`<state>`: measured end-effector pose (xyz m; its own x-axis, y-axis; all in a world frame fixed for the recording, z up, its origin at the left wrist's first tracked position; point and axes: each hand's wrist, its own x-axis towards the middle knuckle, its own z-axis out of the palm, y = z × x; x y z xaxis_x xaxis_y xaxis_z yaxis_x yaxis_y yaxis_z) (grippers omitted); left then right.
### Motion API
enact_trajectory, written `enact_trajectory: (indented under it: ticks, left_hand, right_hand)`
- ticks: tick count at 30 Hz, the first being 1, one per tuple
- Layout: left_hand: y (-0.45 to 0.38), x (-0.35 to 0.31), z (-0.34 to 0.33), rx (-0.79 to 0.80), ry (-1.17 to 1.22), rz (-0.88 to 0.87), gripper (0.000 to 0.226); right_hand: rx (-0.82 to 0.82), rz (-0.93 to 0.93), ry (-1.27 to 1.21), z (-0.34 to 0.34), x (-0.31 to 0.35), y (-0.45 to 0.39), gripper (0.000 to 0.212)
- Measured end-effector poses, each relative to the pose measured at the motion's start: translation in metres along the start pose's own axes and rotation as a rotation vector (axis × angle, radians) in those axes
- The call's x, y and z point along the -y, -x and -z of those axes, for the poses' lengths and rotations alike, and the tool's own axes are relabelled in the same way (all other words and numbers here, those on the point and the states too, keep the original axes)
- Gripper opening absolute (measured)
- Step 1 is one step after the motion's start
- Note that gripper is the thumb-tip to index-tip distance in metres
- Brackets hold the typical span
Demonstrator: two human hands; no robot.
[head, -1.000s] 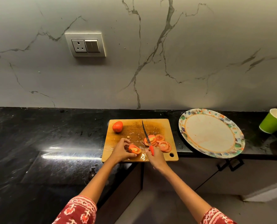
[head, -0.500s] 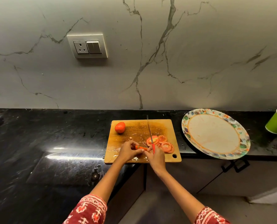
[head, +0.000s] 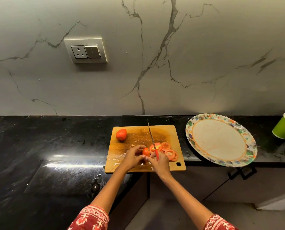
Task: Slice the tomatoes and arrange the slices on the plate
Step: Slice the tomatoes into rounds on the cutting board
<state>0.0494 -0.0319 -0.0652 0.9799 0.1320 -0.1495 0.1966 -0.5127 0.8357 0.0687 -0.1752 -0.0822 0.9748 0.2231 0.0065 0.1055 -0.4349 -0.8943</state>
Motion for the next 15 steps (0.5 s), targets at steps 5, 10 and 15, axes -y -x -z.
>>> enact_trajectory:
  ticks: [5,10,15]
  left_hand:
    - [0.001,0.005,-0.002,0.057,-0.003,-0.052,0.06]
    - [-0.001,0.006,-0.013,-0.058,-0.005,-0.083,0.054]
    - [0.0,0.008,-0.016,-0.091,0.014,-0.093,0.054]
  right_hand:
    - [0.037,-0.014,-0.027,0.004,-0.009,-0.003,0.015]
    - [0.119,0.013,0.022,0.015,-0.007,-0.003,0.018]
    - [0.211,0.033,0.037,0.025,-0.006,-0.002,0.009]
